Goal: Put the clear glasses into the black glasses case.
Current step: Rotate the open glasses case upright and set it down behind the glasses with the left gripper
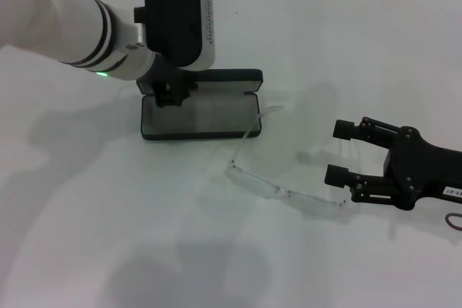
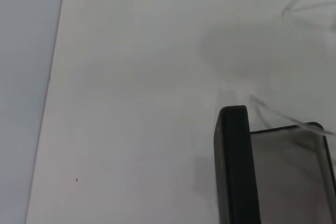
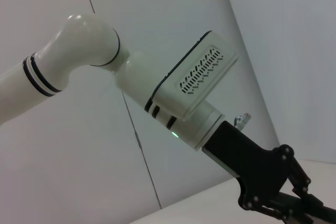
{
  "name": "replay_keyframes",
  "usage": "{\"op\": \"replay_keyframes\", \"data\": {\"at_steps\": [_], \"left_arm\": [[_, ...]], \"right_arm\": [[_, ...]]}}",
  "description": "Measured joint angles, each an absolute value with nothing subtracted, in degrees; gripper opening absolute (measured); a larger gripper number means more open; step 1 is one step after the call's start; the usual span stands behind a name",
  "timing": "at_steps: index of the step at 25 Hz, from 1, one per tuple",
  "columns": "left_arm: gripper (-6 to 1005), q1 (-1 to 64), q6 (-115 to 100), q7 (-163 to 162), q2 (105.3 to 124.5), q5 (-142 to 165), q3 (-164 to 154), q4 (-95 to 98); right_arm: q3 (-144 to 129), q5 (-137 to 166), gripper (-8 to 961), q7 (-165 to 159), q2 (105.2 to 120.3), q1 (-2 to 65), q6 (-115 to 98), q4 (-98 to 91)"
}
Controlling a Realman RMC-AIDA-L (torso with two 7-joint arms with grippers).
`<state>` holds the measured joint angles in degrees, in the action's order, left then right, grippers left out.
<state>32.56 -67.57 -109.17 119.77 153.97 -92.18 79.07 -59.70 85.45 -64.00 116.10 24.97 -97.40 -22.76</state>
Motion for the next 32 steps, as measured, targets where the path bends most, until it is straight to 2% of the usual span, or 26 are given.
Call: {"op": "replay_keyframes", "data": {"at_steps": [16, 32], "left_arm": [[255, 34.6, -66.8, -110.5, 119.8, 151.0, -92.6, 78.9], [326, 33.0, -63.5, -108.4, 119.79, 150.4, -92.2, 78.7]], "right_arm": [[-59.5, 85.3, 846, -64.0, 116.02, 25.2, -96.8, -22.8], [-59.6, 85.2, 846, -64.0, 116.01, 25.2, -96.8, -22.8]]}}
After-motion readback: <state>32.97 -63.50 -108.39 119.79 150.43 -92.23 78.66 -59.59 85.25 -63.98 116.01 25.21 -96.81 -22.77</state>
